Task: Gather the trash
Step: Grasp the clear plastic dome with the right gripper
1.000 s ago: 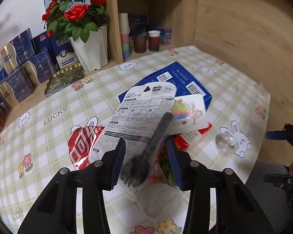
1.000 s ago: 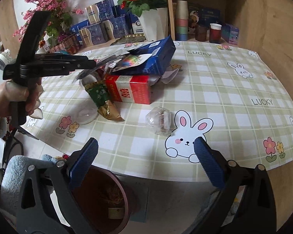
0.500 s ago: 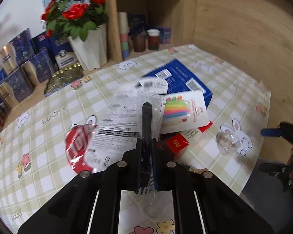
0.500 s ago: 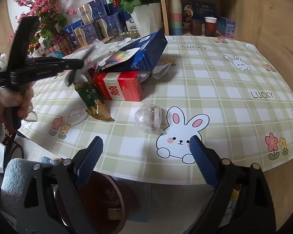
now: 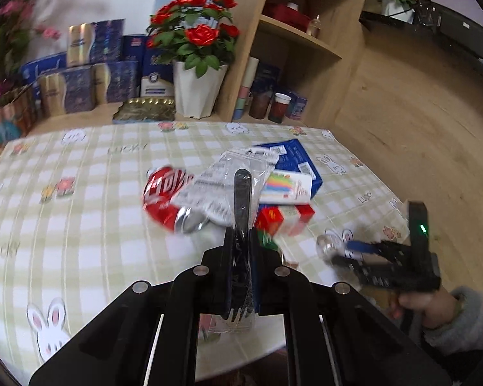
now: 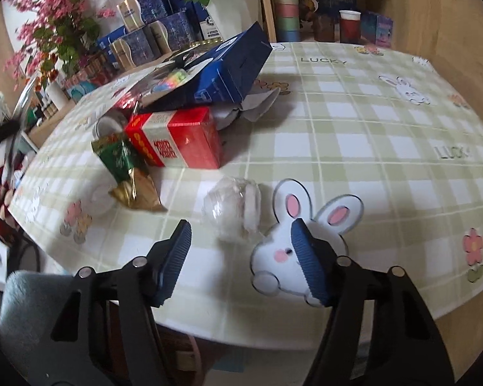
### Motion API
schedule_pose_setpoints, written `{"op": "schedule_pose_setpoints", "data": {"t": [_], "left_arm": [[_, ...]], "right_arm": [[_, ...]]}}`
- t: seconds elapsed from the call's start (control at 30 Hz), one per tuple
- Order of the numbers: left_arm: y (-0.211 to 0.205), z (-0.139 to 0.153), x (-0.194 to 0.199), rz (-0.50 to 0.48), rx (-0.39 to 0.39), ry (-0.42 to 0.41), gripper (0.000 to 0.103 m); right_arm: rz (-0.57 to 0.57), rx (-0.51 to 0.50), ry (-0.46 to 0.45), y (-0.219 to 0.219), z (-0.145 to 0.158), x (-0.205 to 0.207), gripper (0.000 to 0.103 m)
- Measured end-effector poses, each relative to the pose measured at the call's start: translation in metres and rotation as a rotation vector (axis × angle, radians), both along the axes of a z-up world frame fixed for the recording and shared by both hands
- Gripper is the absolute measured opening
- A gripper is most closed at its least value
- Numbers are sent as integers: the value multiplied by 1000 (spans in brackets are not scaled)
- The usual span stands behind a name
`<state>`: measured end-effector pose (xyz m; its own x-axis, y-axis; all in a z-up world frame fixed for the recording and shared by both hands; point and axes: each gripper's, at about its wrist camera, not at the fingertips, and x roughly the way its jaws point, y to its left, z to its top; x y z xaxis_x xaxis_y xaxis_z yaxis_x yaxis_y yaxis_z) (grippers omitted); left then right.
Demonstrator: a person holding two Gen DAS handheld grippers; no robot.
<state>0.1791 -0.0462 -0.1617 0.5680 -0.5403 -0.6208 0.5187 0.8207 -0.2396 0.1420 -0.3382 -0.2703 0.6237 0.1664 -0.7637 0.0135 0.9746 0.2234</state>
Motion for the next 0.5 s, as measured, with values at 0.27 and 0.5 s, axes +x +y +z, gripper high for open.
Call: {"op": "schedule_pose_setpoints", "data": {"t": [0.27,0.5], "left_arm": [[27,-18,-35,25,9,68,9],[36,-19,-55,32,-23,83,9]], "right_arm": [[-19,-39,32,9,-8,21,37],[0,-25,-16,16,13,-1,33]]}}
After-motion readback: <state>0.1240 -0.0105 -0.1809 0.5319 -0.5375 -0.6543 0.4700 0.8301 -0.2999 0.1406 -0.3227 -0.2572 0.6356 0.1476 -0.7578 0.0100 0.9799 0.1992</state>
